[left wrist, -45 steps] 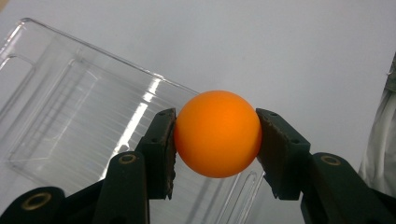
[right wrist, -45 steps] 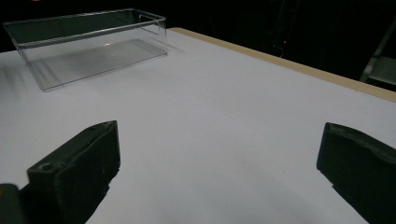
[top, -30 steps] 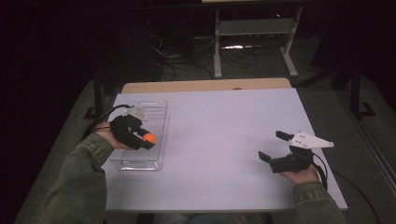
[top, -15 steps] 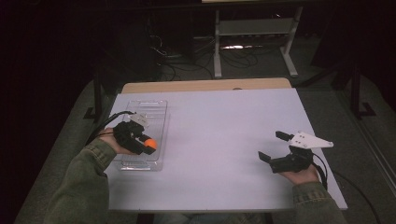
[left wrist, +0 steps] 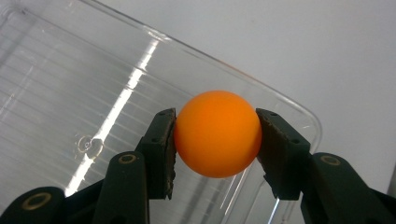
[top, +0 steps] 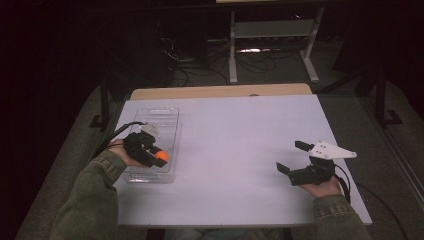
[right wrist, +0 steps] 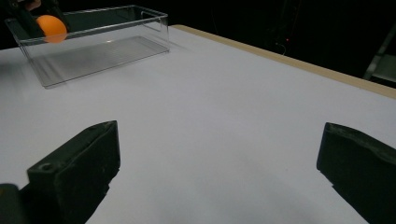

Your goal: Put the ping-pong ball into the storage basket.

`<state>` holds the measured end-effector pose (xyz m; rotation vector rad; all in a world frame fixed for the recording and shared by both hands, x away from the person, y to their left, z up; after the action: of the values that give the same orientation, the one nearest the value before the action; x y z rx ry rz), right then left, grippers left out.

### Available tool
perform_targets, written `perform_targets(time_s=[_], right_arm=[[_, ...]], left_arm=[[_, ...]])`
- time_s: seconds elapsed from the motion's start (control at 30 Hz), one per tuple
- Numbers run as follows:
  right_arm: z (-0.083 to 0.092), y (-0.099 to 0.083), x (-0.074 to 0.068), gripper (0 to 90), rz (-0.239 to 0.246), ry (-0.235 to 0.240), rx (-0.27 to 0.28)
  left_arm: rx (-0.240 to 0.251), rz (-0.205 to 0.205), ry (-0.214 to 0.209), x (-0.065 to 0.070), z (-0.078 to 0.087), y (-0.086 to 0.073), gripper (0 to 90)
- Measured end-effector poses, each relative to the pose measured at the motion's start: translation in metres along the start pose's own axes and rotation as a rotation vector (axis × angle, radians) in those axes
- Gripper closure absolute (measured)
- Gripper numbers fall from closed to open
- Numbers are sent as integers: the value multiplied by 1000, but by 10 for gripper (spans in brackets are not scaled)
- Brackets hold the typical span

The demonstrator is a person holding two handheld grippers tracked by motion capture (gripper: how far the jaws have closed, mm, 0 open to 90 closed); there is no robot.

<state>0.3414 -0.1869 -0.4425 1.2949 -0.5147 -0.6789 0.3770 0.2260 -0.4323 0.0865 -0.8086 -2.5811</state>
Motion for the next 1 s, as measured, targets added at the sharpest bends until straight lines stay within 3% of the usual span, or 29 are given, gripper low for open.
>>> perform_targets(time_s=[0.43,1.0], right_arm=[[0,0,0,0,1,2,-1],[-1,0,-1,0,1,9,-4]], left_arm=[[-14,5,-7,-3,-12,-5,502],[-71,1,-15,-3,-29,-12,502]])
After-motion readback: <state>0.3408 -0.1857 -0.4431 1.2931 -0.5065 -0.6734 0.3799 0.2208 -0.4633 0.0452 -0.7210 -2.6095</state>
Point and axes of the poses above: each handheld gripper's, and its own axes: z roughly backward along the jaws, y roughly out of its top, x roughly to its right, the point moved 8 cm from there along -z, roughly forward along the jaws, and after that the axes turned 8 degrees about x, right-handed, at the moved point
